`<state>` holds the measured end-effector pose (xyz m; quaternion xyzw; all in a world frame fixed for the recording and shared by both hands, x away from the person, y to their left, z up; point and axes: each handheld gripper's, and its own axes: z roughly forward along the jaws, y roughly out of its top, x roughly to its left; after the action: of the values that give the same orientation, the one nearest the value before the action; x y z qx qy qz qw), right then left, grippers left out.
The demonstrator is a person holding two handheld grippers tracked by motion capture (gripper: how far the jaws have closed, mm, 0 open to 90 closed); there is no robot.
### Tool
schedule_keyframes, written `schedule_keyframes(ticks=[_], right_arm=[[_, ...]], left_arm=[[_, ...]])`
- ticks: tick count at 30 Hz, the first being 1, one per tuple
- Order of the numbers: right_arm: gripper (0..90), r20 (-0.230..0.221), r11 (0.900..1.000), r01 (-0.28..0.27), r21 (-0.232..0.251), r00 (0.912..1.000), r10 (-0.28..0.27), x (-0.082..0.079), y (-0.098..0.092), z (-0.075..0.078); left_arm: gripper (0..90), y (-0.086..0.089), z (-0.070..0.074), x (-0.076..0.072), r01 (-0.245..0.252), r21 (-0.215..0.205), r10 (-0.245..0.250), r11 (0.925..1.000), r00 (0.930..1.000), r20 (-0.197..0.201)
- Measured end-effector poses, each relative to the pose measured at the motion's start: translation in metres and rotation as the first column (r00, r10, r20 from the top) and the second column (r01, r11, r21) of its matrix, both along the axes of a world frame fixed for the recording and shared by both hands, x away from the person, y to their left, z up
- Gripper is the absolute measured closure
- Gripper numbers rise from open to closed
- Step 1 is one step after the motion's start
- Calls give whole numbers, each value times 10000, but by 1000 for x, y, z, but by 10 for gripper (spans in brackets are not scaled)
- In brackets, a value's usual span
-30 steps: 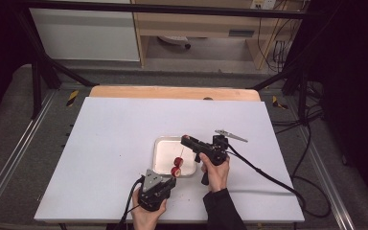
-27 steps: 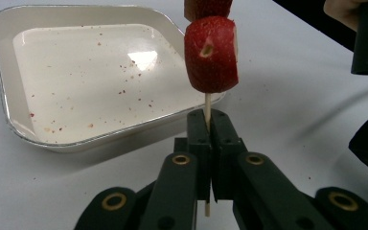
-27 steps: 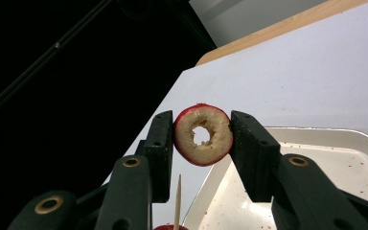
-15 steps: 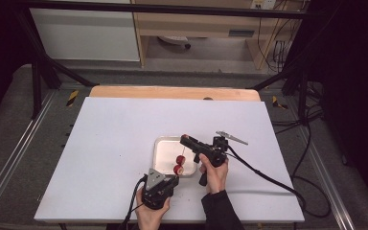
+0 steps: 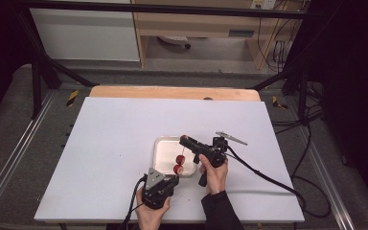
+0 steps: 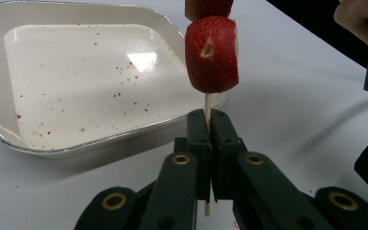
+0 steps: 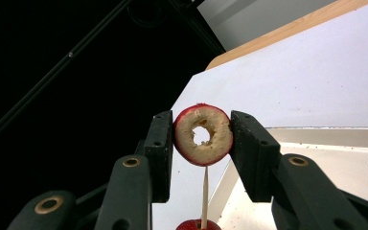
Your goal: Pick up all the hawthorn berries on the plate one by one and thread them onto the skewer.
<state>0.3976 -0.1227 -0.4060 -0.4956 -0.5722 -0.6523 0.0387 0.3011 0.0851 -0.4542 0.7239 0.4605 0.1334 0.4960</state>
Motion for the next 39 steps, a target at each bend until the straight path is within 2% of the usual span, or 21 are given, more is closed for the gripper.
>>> schedule_keyframes(ticks=[10, 20, 24, 28, 32, 39], right_arm=[[621, -94, 10000, -63, -5, 9999, 63, 0, 1, -1], [622, -108, 10000, -49, 37, 9999, 50, -3, 3, -4], [623, -200, 10000, -26, 31, 9998, 27, -4, 3, -3], [622, -76, 10000, 59, 19, 10000, -59, -6, 3, -3], [622, -179, 10000, 56, 73, 9998, -55, -9, 7, -8], [623, -89, 9999, 86, -53, 9999, -87, -12, 7, -7]], left_arm=[[884, 2, 1, 0, -63, -89, 64, 9999, 10000, 58], [885, 0, 0, 2, -156, -257, 152, 9995, 9998, -153], [885, 0, 0, 0, -250, -207, 250, 9995, 9997, -34], [886, 1, 3, -1, -294, -909, 289, 9954, 9996, -68], [886, 0, 4, 1, -466, -911, 453, 9948, 9988, -164], [886, -2, 3, 5, -337, -822, 317, 9960, 9992, -254]])
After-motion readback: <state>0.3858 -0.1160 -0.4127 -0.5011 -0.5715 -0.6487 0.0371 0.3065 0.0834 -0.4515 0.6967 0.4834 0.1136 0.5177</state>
